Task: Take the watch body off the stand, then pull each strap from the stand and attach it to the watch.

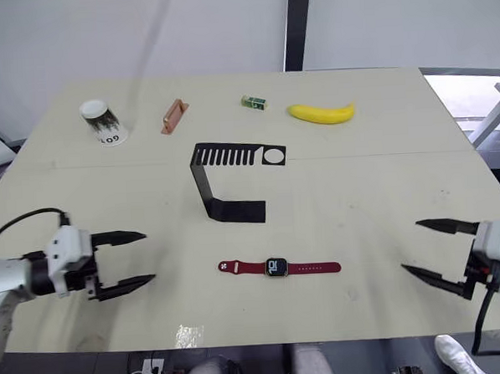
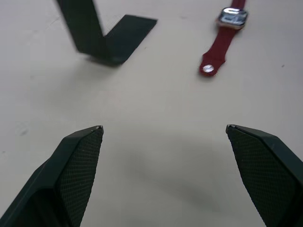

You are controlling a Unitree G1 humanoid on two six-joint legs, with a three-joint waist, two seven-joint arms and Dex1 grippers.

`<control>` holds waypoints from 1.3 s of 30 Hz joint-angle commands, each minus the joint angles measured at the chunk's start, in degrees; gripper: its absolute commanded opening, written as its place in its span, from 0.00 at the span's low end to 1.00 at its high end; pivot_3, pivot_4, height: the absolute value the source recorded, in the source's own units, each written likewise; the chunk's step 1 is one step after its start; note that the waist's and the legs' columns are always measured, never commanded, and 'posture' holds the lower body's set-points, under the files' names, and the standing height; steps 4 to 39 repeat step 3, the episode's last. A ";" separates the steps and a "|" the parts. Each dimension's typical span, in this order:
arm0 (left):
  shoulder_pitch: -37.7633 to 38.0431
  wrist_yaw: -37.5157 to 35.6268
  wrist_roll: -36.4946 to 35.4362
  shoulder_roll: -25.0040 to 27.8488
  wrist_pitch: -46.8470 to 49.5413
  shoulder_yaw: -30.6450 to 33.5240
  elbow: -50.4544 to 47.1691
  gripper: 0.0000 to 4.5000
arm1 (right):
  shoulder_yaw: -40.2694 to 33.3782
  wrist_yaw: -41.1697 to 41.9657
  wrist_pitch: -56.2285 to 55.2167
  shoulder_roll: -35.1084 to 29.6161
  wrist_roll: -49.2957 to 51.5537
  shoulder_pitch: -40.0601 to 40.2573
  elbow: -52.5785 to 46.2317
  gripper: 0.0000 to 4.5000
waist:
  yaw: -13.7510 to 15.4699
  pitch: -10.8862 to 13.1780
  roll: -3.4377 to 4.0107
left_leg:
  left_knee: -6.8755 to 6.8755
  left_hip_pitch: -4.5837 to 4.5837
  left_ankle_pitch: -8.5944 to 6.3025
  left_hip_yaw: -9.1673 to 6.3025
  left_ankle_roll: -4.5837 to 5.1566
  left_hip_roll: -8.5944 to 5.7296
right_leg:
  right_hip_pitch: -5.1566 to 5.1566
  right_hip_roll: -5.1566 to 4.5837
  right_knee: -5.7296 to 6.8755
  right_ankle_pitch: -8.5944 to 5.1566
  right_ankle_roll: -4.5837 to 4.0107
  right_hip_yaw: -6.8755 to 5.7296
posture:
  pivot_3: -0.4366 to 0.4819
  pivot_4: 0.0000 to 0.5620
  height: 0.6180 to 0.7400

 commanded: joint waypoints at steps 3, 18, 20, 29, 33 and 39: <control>-0.80 1.64 1.58 0.02 -7.66 4.49 5.17 0.99 | 0.17 1.20 -2.59 -0.29 -1.11 -5.07 6.37 1.00 | 0.03 0.01 0.00 | -0.03 -0.05 0.00 0.00 -0.01 0.00 | -0.02 0.00 -0.04 0.00 0.00 -0.03 | 0.48 0.27 0.98; -0.80 1.64 1.58 0.02 -7.66 4.49 5.17 0.99 | 0.17 1.20 -2.59 -0.29 -1.11 -5.07 6.37 1.00 | 0.03 0.01 0.00 | -0.03 -0.05 0.00 0.00 -0.01 0.00 | -0.02 0.00 -0.04 0.00 0.00 -0.03 | 0.48 0.27 0.98; -0.80 1.64 1.58 0.02 -7.66 4.49 5.17 0.99 | 0.17 1.20 -2.59 -0.29 -1.11 -5.07 6.37 1.00 | 0.03 0.01 0.00 | -0.03 -0.05 0.00 0.00 -0.01 0.00 | -0.02 0.00 -0.04 0.00 0.00 -0.03 | 0.48 0.27 0.98; -0.80 1.64 1.58 0.02 -7.66 4.49 5.17 0.99 | 0.17 1.20 -2.59 -0.29 -1.11 -5.07 6.37 1.00 | 0.03 0.01 0.00 | -0.03 -0.05 0.00 0.00 -0.01 0.00 | -0.02 0.00 -0.04 0.00 0.00 -0.03 | 0.48 0.27 0.98; -0.80 1.64 1.58 0.02 -7.66 4.49 5.17 0.99 | 0.17 1.20 -2.59 -0.29 -1.11 -5.07 6.37 1.00 | 0.03 0.01 0.00 | -0.03 -0.05 0.00 0.00 -0.01 0.00 | -0.02 0.00 -0.04 0.00 0.00 -0.03 | 0.48 0.27 0.98; -0.80 1.64 1.58 0.02 -7.66 4.49 5.17 0.99 | 0.17 1.20 -2.59 -0.29 -1.11 -5.07 6.37 1.00 | 0.03 0.01 0.00 | -0.03 -0.05 0.00 0.00 -0.01 0.00 | -0.02 0.00 -0.04 0.00 0.00 -0.03 | 0.48 0.27 0.98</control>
